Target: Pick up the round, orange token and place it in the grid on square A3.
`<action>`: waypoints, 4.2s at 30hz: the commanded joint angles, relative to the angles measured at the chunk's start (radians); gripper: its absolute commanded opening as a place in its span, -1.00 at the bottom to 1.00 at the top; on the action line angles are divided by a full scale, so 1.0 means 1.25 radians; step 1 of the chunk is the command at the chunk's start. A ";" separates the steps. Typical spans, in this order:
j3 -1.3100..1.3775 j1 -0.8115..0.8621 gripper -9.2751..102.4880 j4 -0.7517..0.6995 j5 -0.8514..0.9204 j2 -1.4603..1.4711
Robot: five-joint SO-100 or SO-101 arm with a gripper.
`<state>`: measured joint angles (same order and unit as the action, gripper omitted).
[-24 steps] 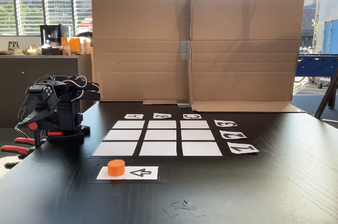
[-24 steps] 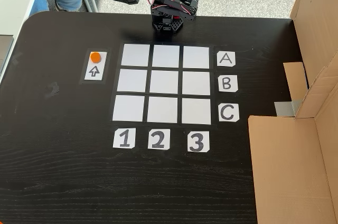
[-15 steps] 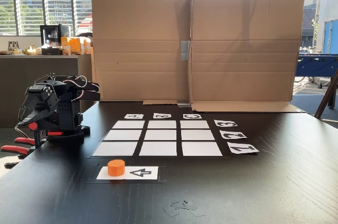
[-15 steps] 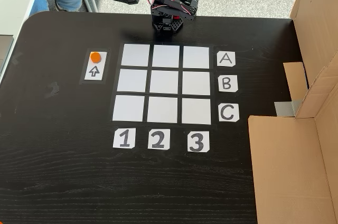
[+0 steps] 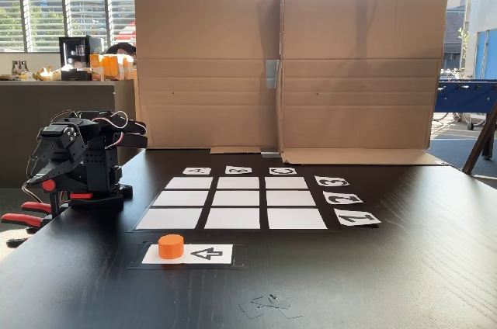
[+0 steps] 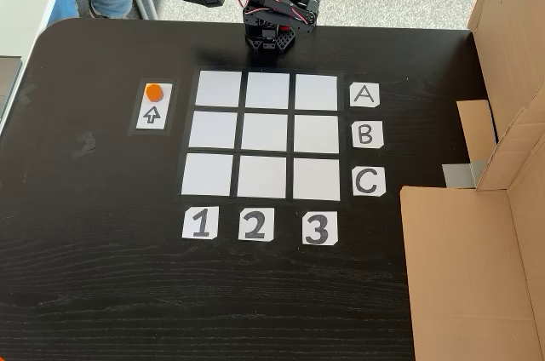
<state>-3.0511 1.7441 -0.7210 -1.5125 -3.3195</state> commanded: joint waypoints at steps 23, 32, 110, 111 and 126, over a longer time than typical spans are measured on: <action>0.680 -0.137 -0.59 -0.299 0.034 0.632; 0.951 -0.190 -0.30 -0.444 0.034 0.854; 1.624 -0.671 -0.14 -0.665 -0.044 1.844; 1.630 -0.671 -0.14 -0.665 -0.045 1.853; 1.703 -0.660 -0.14 -0.660 -0.058 1.944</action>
<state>-0.9603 0.9143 -1.5493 -1.5754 -0.8836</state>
